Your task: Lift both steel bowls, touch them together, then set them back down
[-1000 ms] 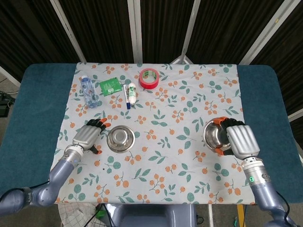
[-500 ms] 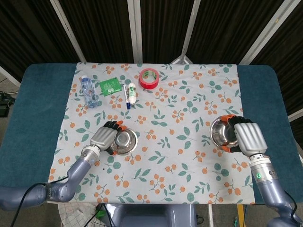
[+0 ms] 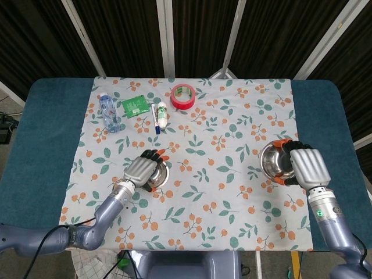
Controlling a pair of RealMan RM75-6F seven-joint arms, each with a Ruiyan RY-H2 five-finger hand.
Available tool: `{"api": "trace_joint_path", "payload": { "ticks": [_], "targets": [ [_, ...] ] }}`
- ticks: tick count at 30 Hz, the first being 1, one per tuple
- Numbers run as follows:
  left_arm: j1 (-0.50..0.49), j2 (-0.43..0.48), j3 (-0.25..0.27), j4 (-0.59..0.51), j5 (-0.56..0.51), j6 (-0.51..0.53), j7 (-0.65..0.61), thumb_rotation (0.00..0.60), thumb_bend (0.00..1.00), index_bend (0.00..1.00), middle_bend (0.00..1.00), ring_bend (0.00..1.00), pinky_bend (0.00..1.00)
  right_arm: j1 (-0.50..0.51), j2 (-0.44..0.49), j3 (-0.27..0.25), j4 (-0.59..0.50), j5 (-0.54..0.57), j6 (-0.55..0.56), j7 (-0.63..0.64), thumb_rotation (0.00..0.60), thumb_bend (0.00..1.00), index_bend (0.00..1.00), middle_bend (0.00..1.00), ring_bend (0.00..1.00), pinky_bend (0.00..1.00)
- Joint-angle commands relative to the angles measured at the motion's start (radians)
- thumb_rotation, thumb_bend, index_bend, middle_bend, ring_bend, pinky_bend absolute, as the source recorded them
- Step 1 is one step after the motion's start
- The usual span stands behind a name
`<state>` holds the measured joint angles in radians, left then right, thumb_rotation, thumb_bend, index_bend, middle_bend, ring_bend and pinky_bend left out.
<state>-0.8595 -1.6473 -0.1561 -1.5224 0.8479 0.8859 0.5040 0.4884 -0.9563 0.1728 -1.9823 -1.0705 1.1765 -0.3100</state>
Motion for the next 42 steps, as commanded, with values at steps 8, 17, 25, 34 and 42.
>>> {"api": "trace_joint_path", "payload": {
  "ticks": [8,17,25,34,42],
  "targets": [
    [-0.027,-0.019,0.020,0.006,-0.078,-0.009,0.047,0.600,0.04,0.16,0.00,0.00,0.05,-0.010,0.007,0.000,0.021,-0.003,-0.002,0.018,0.600,0.05,0.37,0.31,0.38,0.33],
    [-0.030,0.001,0.019,-0.009,-0.083,0.015,0.043,0.600,0.04,0.16,0.00,0.00,0.05,-0.012,0.007,0.002,0.038,0.012,-0.003,0.007,0.600,0.05,0.37,0.31,0.38,0.33],
    [-0.043,-0.021,0.036,0.018,-0.105,0.021,0.072,0.600,0.04,0.20,0.08,0.03,0.13,-0.009,-0.006,0.001,0.051,0.019,-0.011,-0.001,0.600,0.05,0.37,0.31,0.38,0.33],
    [-0.035,-0.029,0.039,0.020,-0.058,0.061,0.066,0.600,0.06,0.27,0.18,0.16,0.29,-0.009,-0.008,0.004,0.061,0.026,-0.010,-0.006,0.600,0.05,0.37,0.31,0.38,0.33],
    [-0.026,-0.028,0.038,0.016,-0.036,0.090,0.068,0.600,0.07,0.34,0.31,0.28,0.41,-0.012,-0.005,0.006,0.057,0.029,-0.006,-0.008,0.600,0.05,0.37,0.31,0.38,0.33]
  ]
}}
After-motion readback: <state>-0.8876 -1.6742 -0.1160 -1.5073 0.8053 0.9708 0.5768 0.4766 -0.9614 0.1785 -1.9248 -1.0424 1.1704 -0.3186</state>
